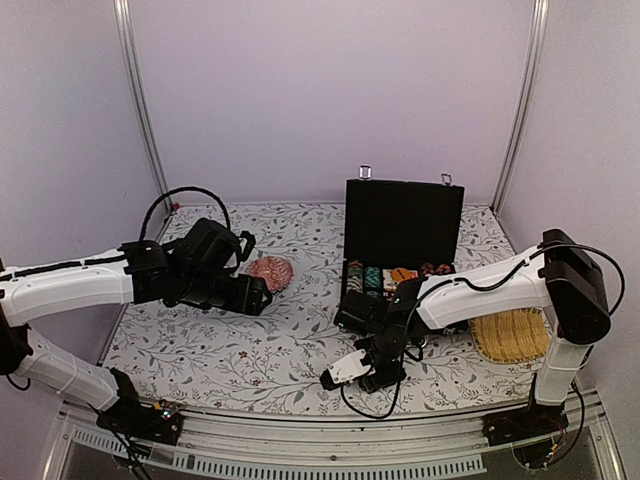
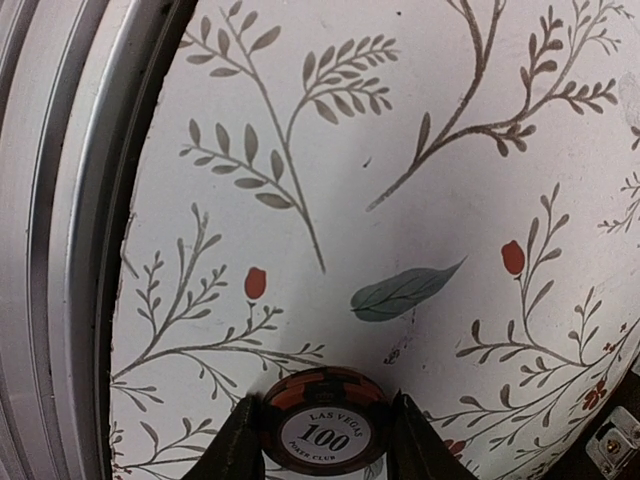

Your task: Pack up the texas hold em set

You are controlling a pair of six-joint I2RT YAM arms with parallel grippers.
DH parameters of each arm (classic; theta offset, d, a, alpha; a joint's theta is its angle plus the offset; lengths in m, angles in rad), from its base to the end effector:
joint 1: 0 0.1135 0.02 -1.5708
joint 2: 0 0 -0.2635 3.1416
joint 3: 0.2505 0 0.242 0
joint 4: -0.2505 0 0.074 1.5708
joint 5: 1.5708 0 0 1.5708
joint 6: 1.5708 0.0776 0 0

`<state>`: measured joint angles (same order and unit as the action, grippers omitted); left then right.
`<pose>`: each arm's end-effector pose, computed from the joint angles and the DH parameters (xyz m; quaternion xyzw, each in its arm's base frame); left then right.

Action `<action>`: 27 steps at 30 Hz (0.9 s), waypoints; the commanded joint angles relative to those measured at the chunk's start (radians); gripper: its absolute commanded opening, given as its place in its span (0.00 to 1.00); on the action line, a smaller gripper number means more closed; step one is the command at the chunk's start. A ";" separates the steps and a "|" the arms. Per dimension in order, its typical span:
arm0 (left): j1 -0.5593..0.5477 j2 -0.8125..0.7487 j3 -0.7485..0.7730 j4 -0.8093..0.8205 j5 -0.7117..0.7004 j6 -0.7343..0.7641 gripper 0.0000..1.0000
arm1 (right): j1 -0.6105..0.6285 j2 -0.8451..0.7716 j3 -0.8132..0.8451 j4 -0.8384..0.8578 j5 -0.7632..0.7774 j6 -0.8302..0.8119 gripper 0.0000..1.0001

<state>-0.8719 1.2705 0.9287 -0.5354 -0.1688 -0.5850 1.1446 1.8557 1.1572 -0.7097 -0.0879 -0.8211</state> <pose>0.1896 -0.2054 0.2274 0.1056 0.9316 -0.1663 0.3055 0.1330 0.3094 0.1122 -0.8305 0.5493 0.0563 0.0730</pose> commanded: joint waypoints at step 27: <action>0.016 0.060 0.037 0.035 0.020 0.022 0.75 | -0.184 -0.261 -0.036 -0.144 0.037 0.027 0.13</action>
<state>-0.8719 1.3163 0.9314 -0.5236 -0.1612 -0.5762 1.0721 1.6501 1.1431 -0.8204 -0.0776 -0.7811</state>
